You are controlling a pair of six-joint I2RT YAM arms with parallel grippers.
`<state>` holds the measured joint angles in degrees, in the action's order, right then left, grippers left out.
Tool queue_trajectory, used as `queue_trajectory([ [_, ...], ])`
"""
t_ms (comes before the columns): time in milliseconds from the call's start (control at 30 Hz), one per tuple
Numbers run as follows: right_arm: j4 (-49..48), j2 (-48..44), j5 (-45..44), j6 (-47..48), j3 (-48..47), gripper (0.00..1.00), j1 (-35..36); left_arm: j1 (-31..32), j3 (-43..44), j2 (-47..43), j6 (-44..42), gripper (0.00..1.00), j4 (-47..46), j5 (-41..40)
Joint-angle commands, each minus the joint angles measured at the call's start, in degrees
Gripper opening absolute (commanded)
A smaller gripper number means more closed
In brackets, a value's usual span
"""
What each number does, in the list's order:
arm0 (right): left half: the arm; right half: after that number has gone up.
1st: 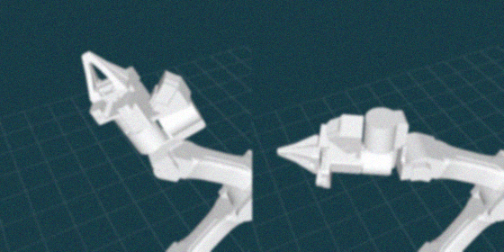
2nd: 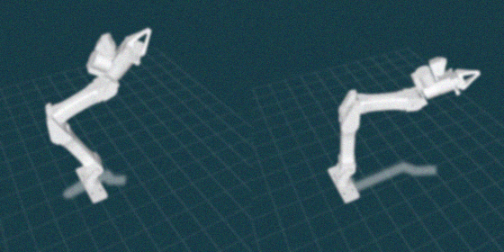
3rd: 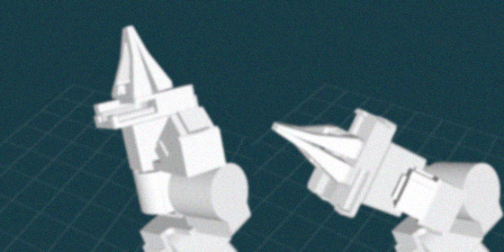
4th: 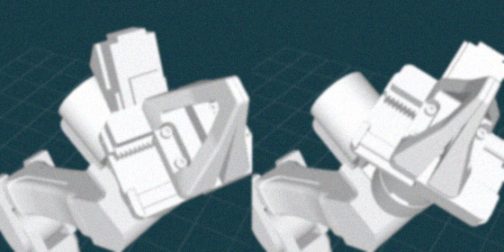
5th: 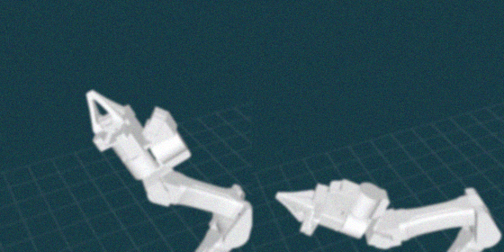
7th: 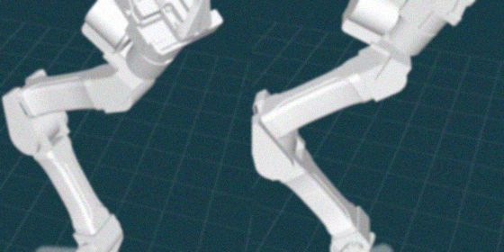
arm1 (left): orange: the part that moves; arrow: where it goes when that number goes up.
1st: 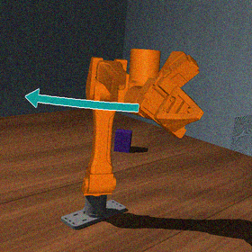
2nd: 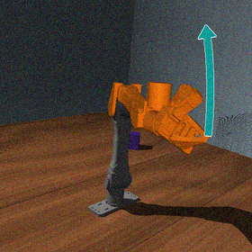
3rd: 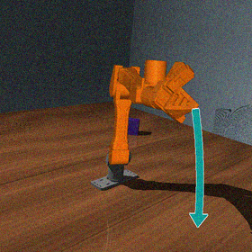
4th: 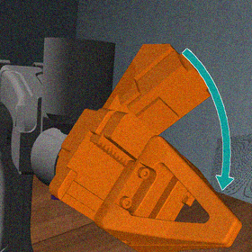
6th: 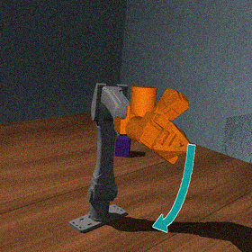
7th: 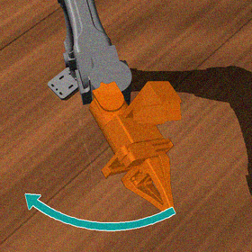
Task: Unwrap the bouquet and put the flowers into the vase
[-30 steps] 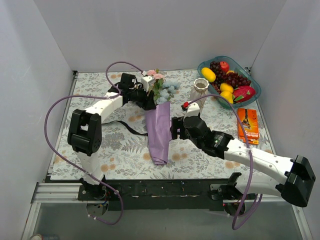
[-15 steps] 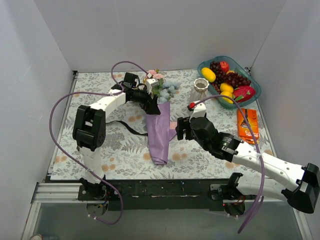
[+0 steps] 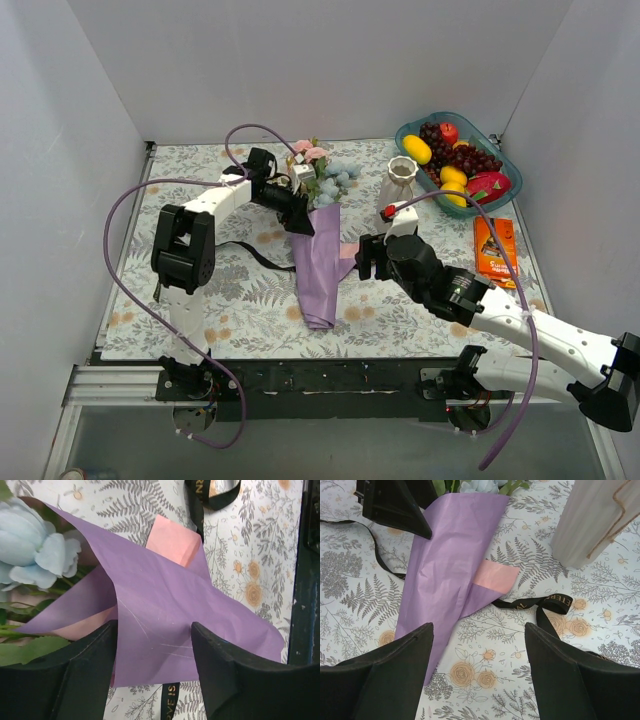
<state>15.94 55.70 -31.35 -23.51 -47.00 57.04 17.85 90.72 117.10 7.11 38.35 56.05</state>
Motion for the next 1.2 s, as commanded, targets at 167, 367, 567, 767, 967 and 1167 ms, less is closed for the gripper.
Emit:
queue_trajectory([
  [167, -0.74, -2.09, -1.43, 0.04, 0.24, 0.8, 0.18, 0.0, 5.87, 1.21, -3.6, 0.13, 6.57, 2.4],
  [367, -1.44, -2.09, -0.29, -0.05, 0.77, 0.79, 0.18, 0.0, 8.51, -0.99, -0.17, 0.07, 4.89, 0.82],
  [567, -2.41, -2.53, 0.68, -0.14, 1.21, 0.79, 0.18, 0.17, 13.25, -3.71, 1.49, 0.03, 7.96, 0.46],
  [767, -2.41, -3.84, 0.42, 0.13, 1.74, 0.79, 0.18, 2.19, 13.61, -8.28, 4.75, 0.03, 8.32, 1.96],
  [967, -1.8, -5.6, -0.29, 0.3, 2.53, 0.79, 0.18, 5.26, 15.45, -11.01, 9.49, 0.07, 8.23, 1.97],
  [1167, -1.18, -6.92, -0.37, 0.13, 4.46, 0.81, 0.18, 8.69, 20.46, -11.89, 14.33, 0.33, 8.32, -6.38],
])
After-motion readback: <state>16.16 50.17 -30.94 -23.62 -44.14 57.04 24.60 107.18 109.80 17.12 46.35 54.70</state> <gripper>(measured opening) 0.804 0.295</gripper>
